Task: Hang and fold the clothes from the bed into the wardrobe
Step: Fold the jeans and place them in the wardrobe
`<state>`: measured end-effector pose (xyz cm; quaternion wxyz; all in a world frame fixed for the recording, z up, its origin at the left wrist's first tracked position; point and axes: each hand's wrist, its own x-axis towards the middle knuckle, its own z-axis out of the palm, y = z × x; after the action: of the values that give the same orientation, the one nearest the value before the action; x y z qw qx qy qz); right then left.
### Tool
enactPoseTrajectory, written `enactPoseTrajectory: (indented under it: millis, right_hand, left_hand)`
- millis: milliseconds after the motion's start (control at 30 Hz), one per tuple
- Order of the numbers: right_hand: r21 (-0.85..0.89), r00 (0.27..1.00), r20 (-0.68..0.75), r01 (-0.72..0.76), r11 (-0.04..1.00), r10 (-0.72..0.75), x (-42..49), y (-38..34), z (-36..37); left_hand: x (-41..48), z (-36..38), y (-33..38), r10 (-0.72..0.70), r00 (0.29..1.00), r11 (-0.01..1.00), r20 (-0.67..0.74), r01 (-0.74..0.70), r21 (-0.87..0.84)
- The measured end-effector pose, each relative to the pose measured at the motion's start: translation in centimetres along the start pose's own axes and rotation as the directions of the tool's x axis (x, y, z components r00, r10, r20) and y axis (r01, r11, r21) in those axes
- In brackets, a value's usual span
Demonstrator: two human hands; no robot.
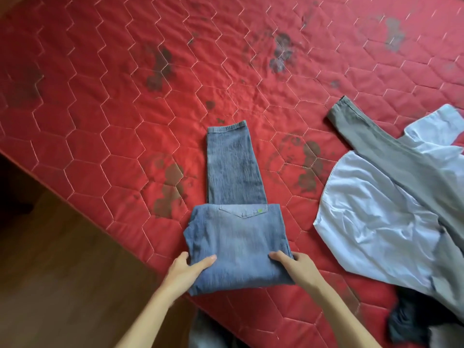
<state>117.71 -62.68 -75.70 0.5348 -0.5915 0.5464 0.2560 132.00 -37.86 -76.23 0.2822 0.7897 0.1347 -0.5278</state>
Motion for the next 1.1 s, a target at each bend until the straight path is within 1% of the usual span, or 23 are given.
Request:
enactPoseTrajectory:
  millis: [67, 100, 167, 233, 267, 333, 400, 467, 533, 567, 600, 633, 667, 700, 733, 767, 800, 833, 867, 900, 933, 1033, 1100]
  right_hand:
    - [0.026, 0.994, 0.082, -0.069, 0.997, 0.067, -2.4, 1.0, -0.3]
    - [0.011, 0.99, 0.105, -0.092, 0.996, 0.09, -3.3, 1.4, -0.4]
    - [0.003, 0.993, 0.089, -0.072, 0.997, 0.071, -4.6, 1.1, -0.8]
    - [0.097, 0.999, 0.034, -0.036, 0.995, 0.033, -5.3, -0.9, -1.2]
    - [0.131, 1.0, 0.003, 0.005, 0.991, -0.005, -5.4, -2.5, -1.5]
    - [0.123, 0.994, -0.022, 0.111, 0.986, -0.109, -5.2, -5.8, -2.2]
    - [0.177, 0.982, -0.043, 0.188, 0.966, -0.184, -3.7, -9.3, -2.5]
    - [0.213, 0.97, -0.095, 0.237, 0.948, -0.222, -1.5, -12.3, -2.4]
    - [0.238, 0.948, -0.125, 0.315, 0.919, -0.293, 0.9, -14.4, -2.1]
    - [0.23, 0.932, -0.136, 0.359, 0.904, -0.336, 2.2, -15.0, -1.7]
    - [0.177, 0.909, -0.156, 0.41, 0.895, -0.386, 3.3, -15.3, -1.1]
    - [0.055, 0.872, -0.196, 0.466, 0.883, -0.448, 4.5, -15.3, -0.5]
    - [-0.123, 0.805, -0.245, 0.527, 0.841, -0.54, 5.6, -15.2, 0.2]
    - [-0.329, 0.706, -0.27, 0.572, 0.752, -0.655, 6.8, -14.8, 1.1]
    - [-0.519, 0.6, -0.261, 0.574, 0.634, -0.757, 7.8, -14.4, 2.2]
    - [-0.653, 0.523, -0.229, 0.543, 0.528, -0.821, 8.6, -14.2, 3.3]
    - [-0.721, 0.503, -0.177, 0.519, 0.46, -0.846, 9.5, -14.2, 4.4]
    - [-0.759, 0.51, -0.12, 0.506, 0.41, -0.852, 10.3, -14.4, 5.5]
    - [-0.785, 0.522, -0.073, 0.495, 0.371, -0.85, 11.1, -14.5, 6.4]
    - [-0.806, 0.529, -0.041, 0.484, 0.341, -0.848, 11.9, -14.6, 7.1]
    - [-0.821, 0.535, -0.02, 0.473, 0.319, -0.845, 12.8, -14.6, 7.4]
    - [-0.845, 0.548, 0.017, 0.456, 0.281, -0.836, 14.7, -14.7, 7.1]
    - [-0.846, 0.554, 0.032, 0.458, 0.272, -0.832, 15.4, -14.8, 6.9]
  left_hand:
    - [-2.0, 0.1, -1.3, -0.005, 0.997, 0.999, 0.072, 0.008, -0.037]
    - [-2.8, 0.1, -1.6, 0.004, 0.996, 0.999, 0.09, 0.001, -0.053]
    - [-3.8, -0.3, -1.5, 0.049, 0.995, 0.994, 0.082, -0.04, -0.102]
    - [-4.4, -1.2, -0.1, 0.119, 0.992, 0.984, 0.031, -0.114, -0.138]
    - [-4.7, -1.8, 1.2, 0.152, 0.988, 0.98, 0.008, -0.15, -0.134]
    - [-4.8, -3.0, 4.2, 0.226, 0.974, 0.963, 0.004, -0.222, -0.152]
    - [-4.2, -4.1, 7.4, 0.225, 0.974, 0.935, -0.01, -0.219, -0.278]
    - [-2.9, -5.1, 10.7, 0.19, 0.977, 0.884, -0.1, -0.215, -0.416]
    - [-0.5, -5.8, 13.4, 0.195, 0.959, 0.839, -0.205, -0.271, -0.471]
    - [0.9, -5.9, 14.5, 0.233, 0.941, 0.839, -0.248, -0.323, -0.438]
    - [2.4, -5.6, 15.3, 0.291, 0.91, 0.853, -0.294, -0.386, -0.351]
    - [3.9, -5.2, 15.7, 0.368, 0.862, 0.877, -0.348, -0.446, -0.178]
    - [5.3, -4.6, 15.7, 0.455, 0.799, 0.876, -0.393, -0.48, 0.041]
    - [6.6, -3.7, 15.5, 0.566, 0.709, 0.824, -0.42, -0.506, 0.255]
    - [7.6, -2.7, 15.2, 0.682, 0.61, 0.729, -0.403, -0.526, 0.437]
    - [8.6, -1.7, 15.2, 0.776, 0.529, 0.619, -0.343, -0.536, 0.574]
    - [9.5, -0.7, 15.3, 0.838, 0.477, 0.517, -0.266, -0.535, 0.669]
    - [10.6, 0.2, 15.3, 0.871, 0.454, 0.429, -0.186, -0.521, 0.737]
    - [11.6, 0.8, 15.3, 0.884, 0.452, 0.362, -0.121, -0.496, 0.789]
    - [12.7, 1.2, 15.4, 0.882, 0.464, 0.321, -0.079, -0.469, 0.823]
    - [13.7, 1.4, 15.5, 0.875, 0.481, 0.302, -0.063, -0.439, 0.846]
    - [15.7, 1.9, 15.4, 0.837, 0.541, 0.333, -0.085, -0.379, 0.864]
    - [16.4, 2.4, 15.6, 0.821, 0.559, 0.363, -0.119, -0.35, 0.864]
